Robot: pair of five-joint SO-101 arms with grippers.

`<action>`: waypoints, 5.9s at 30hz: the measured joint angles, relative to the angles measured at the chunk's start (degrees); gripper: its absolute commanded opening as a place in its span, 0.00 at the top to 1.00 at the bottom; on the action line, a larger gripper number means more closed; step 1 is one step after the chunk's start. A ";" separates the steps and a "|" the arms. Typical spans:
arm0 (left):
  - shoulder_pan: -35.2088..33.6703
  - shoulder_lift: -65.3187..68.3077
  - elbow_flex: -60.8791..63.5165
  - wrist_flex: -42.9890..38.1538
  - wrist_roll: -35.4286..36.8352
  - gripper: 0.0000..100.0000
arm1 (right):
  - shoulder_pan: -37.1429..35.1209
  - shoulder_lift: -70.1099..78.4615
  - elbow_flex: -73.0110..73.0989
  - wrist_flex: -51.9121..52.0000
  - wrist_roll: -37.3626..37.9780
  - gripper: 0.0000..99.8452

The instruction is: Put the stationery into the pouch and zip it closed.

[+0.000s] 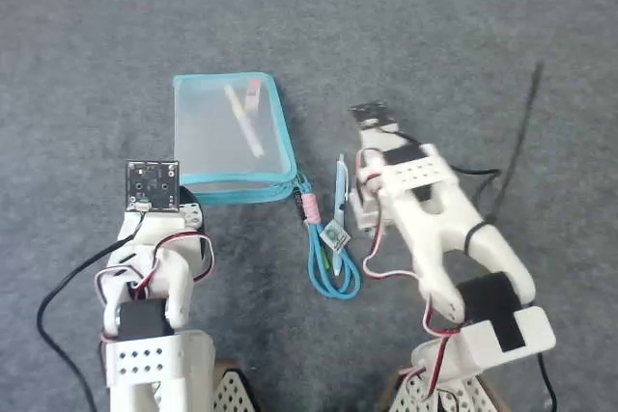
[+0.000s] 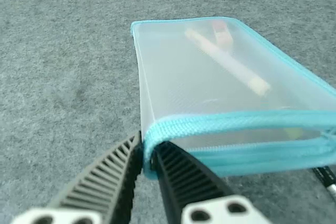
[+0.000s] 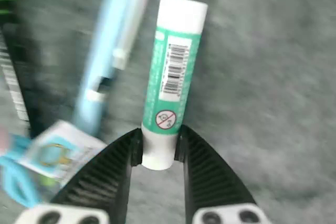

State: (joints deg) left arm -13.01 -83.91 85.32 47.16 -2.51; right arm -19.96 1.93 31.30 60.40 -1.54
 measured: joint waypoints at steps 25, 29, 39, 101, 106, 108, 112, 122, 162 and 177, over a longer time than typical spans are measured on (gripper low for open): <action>0.97 0.00 0.00 0.44 0.00 0.99 | 3.96 0.09 2.29 1.85 3.69 0.95; 1.14 0.00 0.00 0.44 0.00 0.99 | 4.22 2.11 2.02 1.23 3.69 1.00; 6.68 0.00 0.00 3.25 0.00 0.99 | 9.23 -6.07 0.35 9.76 8.79 0.99; 11.87 0.00 0.00 2.90 0.35 0.99 | -21.27 26.11 -74.02 39.38 7.47 0.76; 11.43 -0.44 -0.09 3.08 0.35 0.99 | -19.60 26.02 -81.14 40.35 5.54 0.76; 11.25 0.09 0.09 3.34 0.26 0.99 | -16.79 25.14 -82.29 40.35 5.36 0.76; 11.25 0.09 0.00 3.34 0.35 0.99 | -13.98 19.87 -80.79 40.35 5.19 0.76; 8.62 0.09 0.00 3.34 0.26 0.99 | -12.48 -2.55 -43.96 37.27 8.26 0.76; -0.88 0.09 0.00 3.34 0.26 0.99 | -3.43 13.01 -16.44 10.20 -3.16 0.97; -0.97 0.09 0.00 3.34 0.26 0.99 | 9.23 14.33 -21.98 16.18 2.29 0.84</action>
State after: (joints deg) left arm -13.98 -83.82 85.32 50.51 -2.24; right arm -10.73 16.26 9.32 76.57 0.75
